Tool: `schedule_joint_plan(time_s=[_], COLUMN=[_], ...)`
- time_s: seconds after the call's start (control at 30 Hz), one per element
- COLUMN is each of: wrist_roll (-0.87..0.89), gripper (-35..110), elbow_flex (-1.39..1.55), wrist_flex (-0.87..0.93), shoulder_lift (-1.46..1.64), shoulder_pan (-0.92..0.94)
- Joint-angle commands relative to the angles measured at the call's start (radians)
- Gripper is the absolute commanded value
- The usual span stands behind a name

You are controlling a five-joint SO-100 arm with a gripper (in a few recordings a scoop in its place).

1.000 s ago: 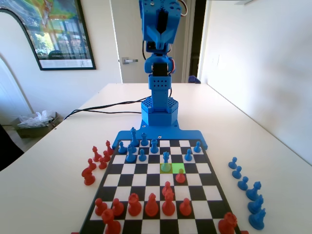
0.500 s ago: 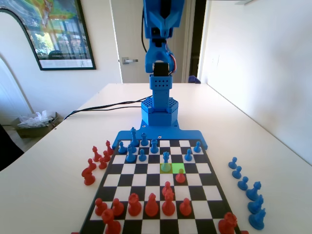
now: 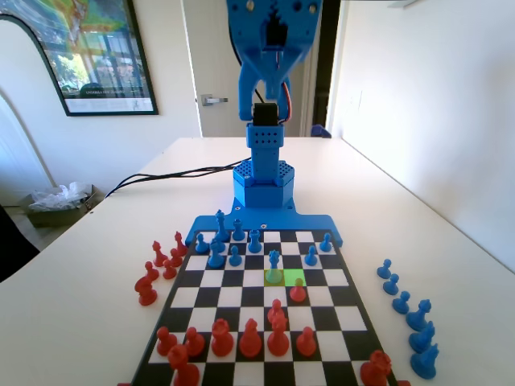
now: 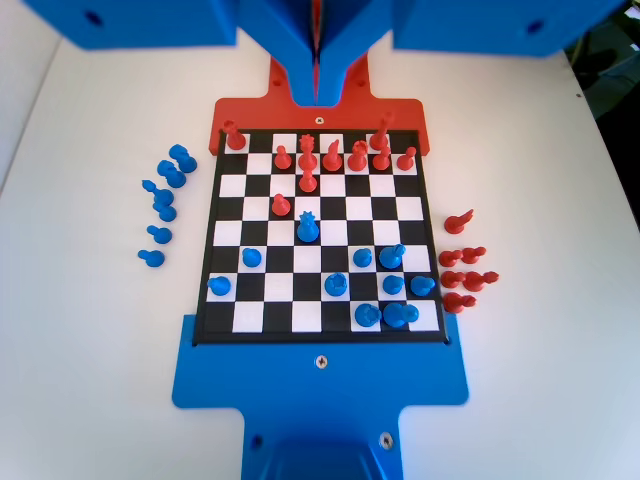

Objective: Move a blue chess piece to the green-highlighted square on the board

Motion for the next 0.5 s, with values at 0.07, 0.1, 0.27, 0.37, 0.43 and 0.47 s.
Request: schedule_joint_plan(time_s=[0.07,0.1,0.27,0.37,0.43,0.47], wrist_roll=[-0.017,-0.018,-0.04,-0.058,-0.074,-0.078], gripper=[4,5,7,7,8,8], elbow_flex=[0.086,0.109,0.25,0.327,0.367,0.387], wrist_flex=[-0.161,-0.195,-0.377,-0.462,-0.499,-0.525], shoulder_lift=[-0.005,-0.005,-0.005,-0.014,-0.041,-0.058], shoulder_pan=[0.025,0.031,0.049,0.058,0.054,0.048])
